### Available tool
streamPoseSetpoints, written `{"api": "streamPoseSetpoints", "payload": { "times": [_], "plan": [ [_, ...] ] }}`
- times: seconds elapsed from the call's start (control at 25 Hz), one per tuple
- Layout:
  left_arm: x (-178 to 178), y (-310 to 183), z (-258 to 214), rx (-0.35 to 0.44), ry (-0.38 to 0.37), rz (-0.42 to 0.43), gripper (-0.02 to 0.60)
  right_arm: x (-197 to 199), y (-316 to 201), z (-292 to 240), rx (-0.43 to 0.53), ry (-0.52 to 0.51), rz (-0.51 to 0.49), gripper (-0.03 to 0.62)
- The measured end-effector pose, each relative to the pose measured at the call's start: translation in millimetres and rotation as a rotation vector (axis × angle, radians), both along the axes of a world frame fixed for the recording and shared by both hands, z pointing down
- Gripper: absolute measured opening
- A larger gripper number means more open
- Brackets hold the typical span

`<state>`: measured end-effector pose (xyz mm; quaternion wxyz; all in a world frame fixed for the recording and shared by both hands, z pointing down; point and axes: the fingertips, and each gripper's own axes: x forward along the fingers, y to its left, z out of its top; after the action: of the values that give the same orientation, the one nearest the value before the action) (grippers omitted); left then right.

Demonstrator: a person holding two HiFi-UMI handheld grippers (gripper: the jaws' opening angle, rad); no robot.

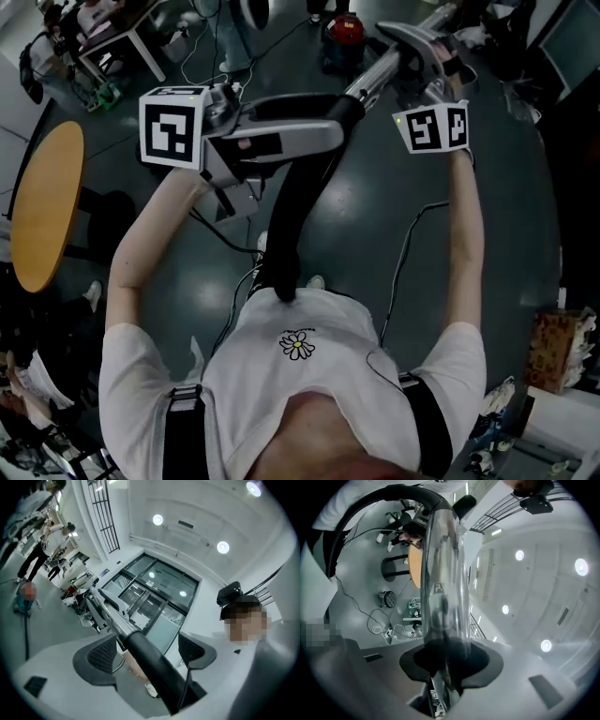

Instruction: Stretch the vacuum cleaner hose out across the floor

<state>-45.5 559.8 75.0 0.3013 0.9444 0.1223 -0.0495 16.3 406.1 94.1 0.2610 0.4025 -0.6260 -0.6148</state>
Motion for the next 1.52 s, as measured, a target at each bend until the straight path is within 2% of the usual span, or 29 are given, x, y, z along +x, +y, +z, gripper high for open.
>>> {"api": "streamPoseSetpoints", "payload": {
  "times": [0.12, 0.2, 0.32, 0.52, 0.6, 0.72, 0.84, 0.92, 1.04, 1.24, 1.32, 1.4, 1.44, 1.48, 1.52],
  "plan": [
    [29.4, -11.2, 6.6, -0.053, -0.04, 0.052, 0.393, -15.5, 5.9, -2.0, 0.05, 0.008, -0.044, 0.141],
    [37.7, -16.9, 7.8, -0.098, -0.039, 0.092, 0.391, -19.4, 6.0, -2.7, 0.064, 0.001, -0.058, 0.141],
    [46.2, -23.8, 14.7, -0.143, -0.048, 0.165, 0.391, -21.0, 1.1, 7.2, 0.046, 0.009, -0.066, 0.141],
    [62.1, -21.3, 33.4, -0.287, -0.019, 0.294, 0.391, -48.1, 2.6, 36.3, 0.0, 0.088, -0.113, 0.141],
    [60.0, -8.2, 44.9, -0.288, -0.018, 0.283, 0.391, -61.2, 11.6, 47.1, -0.022, 0.091, -0.154, 0.143],
    [43.9, 11.8, 74.0, -0.277, -0.031, 0.231, 0.377, -80.0, 35.5, 66.9, -0.058, 0.101, -0.234, 0.143],
    [24.8, 28.6, 88.8, -0.328, 0.052, 0.213, 0.351, -93.2, 59.5, 82.0, -0.052, 0.133, -0.28, 0.144],
    [10.4, 41.5, 94.4, -0.362, 0.113, 0.23, 0.339, -100.6, 76.5, 88.4, -0.024, 0.131, -0.303, 0.144],
    [-16.8, 67.0, 102.6, -0.353, 0.13, 0.268, 0.337, -119.1, 104.0, 92.1, -0.008, 0.12, -0.337, 0.161],
    [-67.2, 111.0, 83.8, -0.329, 0.176, 0.284, 0.321, -162.3, 145.7, 66.8, -0.099, 0.151, -0.373, 0.242],
    [-87.1, 124.6, 78.8, -0.314, 0.179, 0.284, 0.321, -182.2, 158.8, 60.7, -0.125, 0.167, -0.37, 0.247],
    [-93.6, 132.7, 75.5, -0.301, 0.179, 0.289, 0.321, -184.7, 164.7, 58.0, -0.154, 0.174, -0.358, 0.255],
    [-96.6, 137.7, 74.0, -0.29, 0.182, 0.293, 0.321, -178.4, 165.1, 54.3, -0.175, 0.145, -0.341, 0.258],
    [-103.1, 144.7, 72.6, -0.276, 0.187, 0.296, 0.321, -165.6, 163.6, 47.6, -0.206, 0.062, -0.312, 0.261],
    [-113.8, 154.3, 72.0, -0.255, 0.192, 0.292, 0.321, -145.4, 161.4, 37.2, -0.246, -0.096, -0.276, 0.268]
  ]
}}
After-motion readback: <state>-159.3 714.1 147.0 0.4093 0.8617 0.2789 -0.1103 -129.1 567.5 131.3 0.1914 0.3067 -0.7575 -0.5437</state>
